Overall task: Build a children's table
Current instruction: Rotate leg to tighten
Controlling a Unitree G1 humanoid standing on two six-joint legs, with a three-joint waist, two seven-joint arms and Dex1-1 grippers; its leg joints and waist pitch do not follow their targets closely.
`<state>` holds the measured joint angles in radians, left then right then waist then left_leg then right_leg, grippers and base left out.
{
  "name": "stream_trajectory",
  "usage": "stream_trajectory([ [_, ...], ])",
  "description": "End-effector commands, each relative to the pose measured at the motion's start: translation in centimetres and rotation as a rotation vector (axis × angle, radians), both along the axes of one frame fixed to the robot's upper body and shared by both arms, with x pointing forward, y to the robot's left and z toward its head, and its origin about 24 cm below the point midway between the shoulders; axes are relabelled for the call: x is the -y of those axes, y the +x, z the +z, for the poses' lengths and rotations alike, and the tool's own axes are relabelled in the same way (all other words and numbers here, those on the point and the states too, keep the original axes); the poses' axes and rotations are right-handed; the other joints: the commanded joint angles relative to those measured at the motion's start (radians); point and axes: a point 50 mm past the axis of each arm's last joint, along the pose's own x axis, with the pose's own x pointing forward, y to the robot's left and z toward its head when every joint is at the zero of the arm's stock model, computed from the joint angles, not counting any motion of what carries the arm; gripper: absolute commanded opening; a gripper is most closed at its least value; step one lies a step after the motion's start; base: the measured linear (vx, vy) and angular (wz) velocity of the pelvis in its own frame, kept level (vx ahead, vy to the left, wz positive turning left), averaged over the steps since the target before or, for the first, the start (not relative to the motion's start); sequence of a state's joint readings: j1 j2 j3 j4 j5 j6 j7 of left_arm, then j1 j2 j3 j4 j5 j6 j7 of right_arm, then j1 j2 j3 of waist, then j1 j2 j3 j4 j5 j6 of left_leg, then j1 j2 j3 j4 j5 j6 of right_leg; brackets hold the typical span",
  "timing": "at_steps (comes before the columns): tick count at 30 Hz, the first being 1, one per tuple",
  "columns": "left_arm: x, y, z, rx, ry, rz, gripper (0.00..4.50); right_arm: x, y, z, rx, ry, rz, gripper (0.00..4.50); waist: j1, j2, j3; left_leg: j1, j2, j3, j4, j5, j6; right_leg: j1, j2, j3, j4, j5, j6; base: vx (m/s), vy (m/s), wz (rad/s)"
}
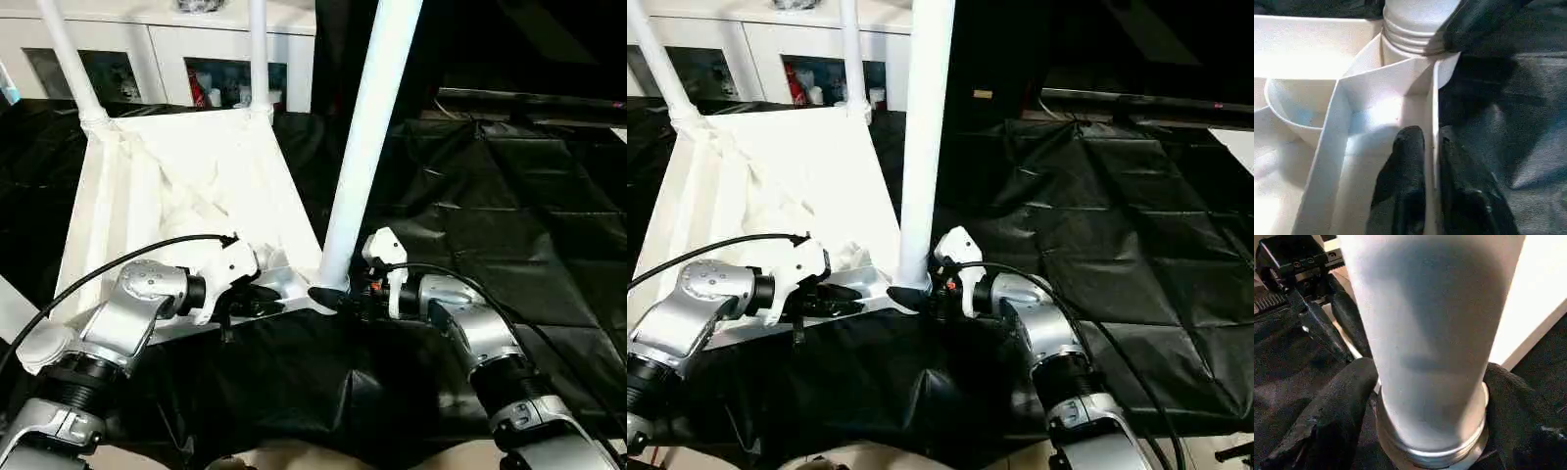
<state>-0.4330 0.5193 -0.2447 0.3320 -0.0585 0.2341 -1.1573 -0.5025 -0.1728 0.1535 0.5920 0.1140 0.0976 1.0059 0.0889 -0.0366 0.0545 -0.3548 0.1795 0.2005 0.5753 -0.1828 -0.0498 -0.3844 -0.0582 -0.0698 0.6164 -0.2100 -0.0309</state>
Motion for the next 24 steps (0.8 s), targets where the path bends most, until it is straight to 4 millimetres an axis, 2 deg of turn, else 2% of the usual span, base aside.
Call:
stream_trajectory([
  [1, -0.47, -0.15, -0.29, -0.030, -0.025, 0.032, 0.29, 0.24, 0.20, 0.28, 0.016, -0.006, 0.004, 3.74, 0.003, 0.015, -0.061, 0.013, 0.064, -0.030, -0.061, -0.156, 0.018, 0.042, -0.100, 0.062, -0.065, -0.089, -0.230, 0.000, 0.000, 0.00],
  [2, -0.47, -0.15, -0.29, -0.030, -0.025, 0.032, 0.11, 0.24, 0.20, 0.28, 0.016, -0.006, 0.004, 3.91, 0.004, 0.014, -0.061, 0.013, 0.065, -0.031, -0.061, -0.160, 0.018, 0.042, -0.099, 0.062, -0.065, -0.096, -0.229, 0.000, 0.000, 0.00],
  [4, -0.36, -0.26, -0.32, -0.041, -0.035, 0.026, 0.04, 0.41, 0.32, 0.36, 0.009, 0.000, -0.003, 3.94, 0.003, 0.015, -0.060, 0.013, 0.065, -0.031, -0.062, -0.168, 0.016, 0.042, -0.100, 0.062, -0.066, -0.107, -0.226, 0.000, 0.000, 0.00],
  [8, 0.11, -0.50, -0.35, -0.059, -0.068, 0.004, 0.00, 0.77, 0.53, 0.56, 0.045, -0.057, 0.015, 4.31, 0.003, 0.013, -0.062, 0.012, 0.064, -0.031, -0.061, -0.155, 0.016, 0.043, -0.098, 0.062, -0.064, -0.092, -0.227, 0.000, 0.000, 0.00],
  [14, 0.29, -0.55, -0.36, -0.063, -0.072, -0.006, 0.00, 0.80, 0.63, 0.60, 0.038, -0.050, 0.018, 4.31, 0.003, 0.012, -0.062, 0.011, 0.065, -0.031, -0.059, -0.144, 0.028, 0.045, -0.098, 0.061, -0.062, -0.079, -0.231, 0.000, 0.000, 0.00],
  [15, 0.30, -0.56, -0.37, -0.063, -0.071, -0.007, 0.00, 0.81, 0.67, 0.61, 0.037, -0.048, 0.016, 4.05, 0.003, 0.013, -0.062, 0.012, 0.064, -0.030, -0.058, -0.146, 0.028, 0.044, -0.099, 0.062, -0.063, -0.080, -0.232, 0.000, 0.000, 0.00],
  [18, 0.29, -0.63, -0.39, -0.064, -0.071, -0.009, 0.00, 0.78, 0.69, 0.60, 0.030, -0.037, 0.014, 3.92, 0.003, 0.013, -0.062, 0.012, 0.065, -0.030, -0.059, -0.147, 0.027, 0.044, -0.098, 0.061, -0.063, -0.082, -0.233, 0.000, 0.000, 0.00],
  [21, 0.31, -0.73, -0.46, -0.066, -0.072, -0.011, 0.00, 0.71, 0.64, 0.49, 0.022, -0.027, 0.017, 3.52, 0.003, 0.013, -0.063, 0.012, 0.065, -0.031, -0.058, -0.143, 0.029, 0.045, -0.098, 0.061, -0.061, -0.075, -0.234, 0.000, 0.000, 0.00],
  [23, 0.35, -0.72, -0.48, -0.065, -0.073, -0.010, 0.00, 0.65, 0.57, 0.42, 0.016, -0.022, 0.022, 3.46, 0.004, 0.011, -0.063, 0.011, 0.065, -0.030, -0.058, -0.139, 0.032, 0.045, -0.098, 0.061, -0.061, -0.072, -0.237, 0.000, 0.000, 0.00],
  [24, 0.37, -0.72, -0.49, -0.064, -0.074, -0.009, 0.00, 0.55, 0.46, 0.34, 0.011, -0.017, 0.029, 3.19, 0.004, 0.011, -0.063, 0.010, 0.065, -0.030, -0.057, -0.134, 0.034, 0.045, -0.098, 0.061, -0.060, -0.068, -0.236, 0.000, 0.000, 0.00],
])
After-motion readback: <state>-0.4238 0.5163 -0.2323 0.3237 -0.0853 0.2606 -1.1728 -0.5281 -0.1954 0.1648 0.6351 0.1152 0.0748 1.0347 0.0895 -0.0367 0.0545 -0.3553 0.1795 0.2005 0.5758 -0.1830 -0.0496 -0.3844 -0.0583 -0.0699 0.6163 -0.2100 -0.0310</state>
